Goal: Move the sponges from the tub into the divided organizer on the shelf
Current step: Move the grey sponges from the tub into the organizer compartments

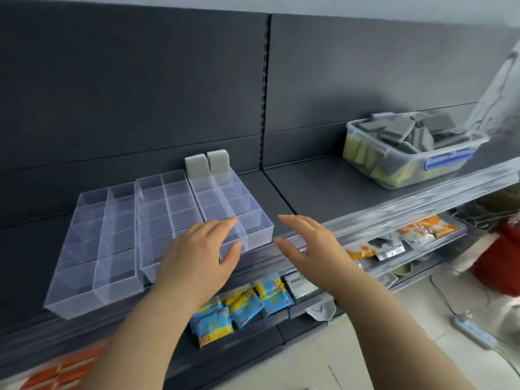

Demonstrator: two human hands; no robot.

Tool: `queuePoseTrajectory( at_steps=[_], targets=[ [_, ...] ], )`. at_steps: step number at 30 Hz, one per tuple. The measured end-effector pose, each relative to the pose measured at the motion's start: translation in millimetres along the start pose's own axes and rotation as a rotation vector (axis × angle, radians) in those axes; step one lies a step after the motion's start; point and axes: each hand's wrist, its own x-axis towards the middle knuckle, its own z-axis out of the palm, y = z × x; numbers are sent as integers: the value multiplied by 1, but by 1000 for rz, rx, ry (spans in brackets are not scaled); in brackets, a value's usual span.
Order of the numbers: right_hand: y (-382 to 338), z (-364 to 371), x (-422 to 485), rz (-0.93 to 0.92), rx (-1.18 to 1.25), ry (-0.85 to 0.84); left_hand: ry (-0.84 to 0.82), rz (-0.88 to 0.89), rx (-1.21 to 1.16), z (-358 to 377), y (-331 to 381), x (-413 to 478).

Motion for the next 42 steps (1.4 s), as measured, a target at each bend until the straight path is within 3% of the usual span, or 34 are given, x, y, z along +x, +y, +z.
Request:
queuePoseTrajectory(
  at_steps=[7,20,26,33,42],
  targets=[
    [70,-55,-46,139,-38,105,-41,110,-57,44,73,32],
    [292,-198,-148,487,-57,155,-219,348,-188,194,327,101],
    [354,-228,-158,554,-46,164,-284,377,-171,231,374,127],
    [408,-259,-87,496,2,165,-102,390,-242,239,399,208],
    [444,-362,59,326,-61,295,144,441,-314,245,416,376]
  ],
)
